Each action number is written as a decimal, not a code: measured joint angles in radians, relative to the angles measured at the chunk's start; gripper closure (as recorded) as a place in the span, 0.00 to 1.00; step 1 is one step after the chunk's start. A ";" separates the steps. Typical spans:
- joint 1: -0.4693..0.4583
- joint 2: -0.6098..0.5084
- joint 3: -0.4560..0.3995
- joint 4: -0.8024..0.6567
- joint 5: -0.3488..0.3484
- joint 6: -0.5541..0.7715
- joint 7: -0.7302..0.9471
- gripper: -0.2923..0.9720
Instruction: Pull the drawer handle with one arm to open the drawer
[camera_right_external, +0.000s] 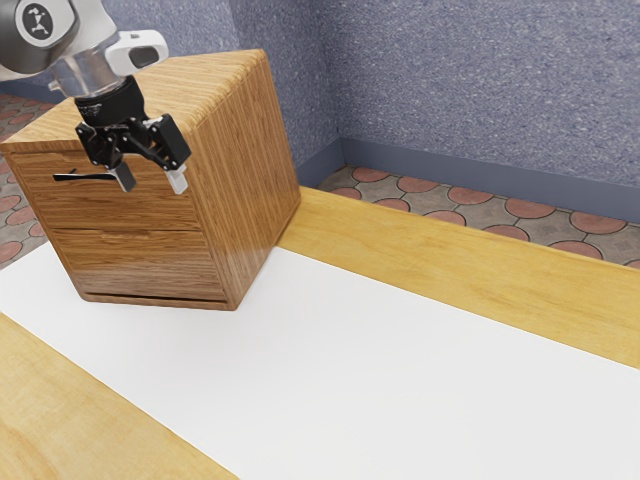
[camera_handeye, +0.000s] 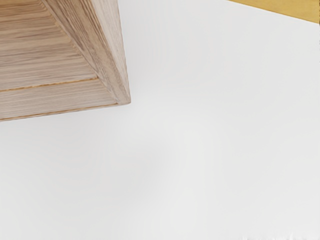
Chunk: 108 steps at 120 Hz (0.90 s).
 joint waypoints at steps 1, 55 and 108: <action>0.000 0.000 0.000 0.000 0.000 0.000 0.001 0.23; -0.003 -0.119 -0.195 0.223 0.086 -0.058 0.017 0.23; -0.052 -0.133 -0.216 0.192 0.121 -0.062 0.021 0.23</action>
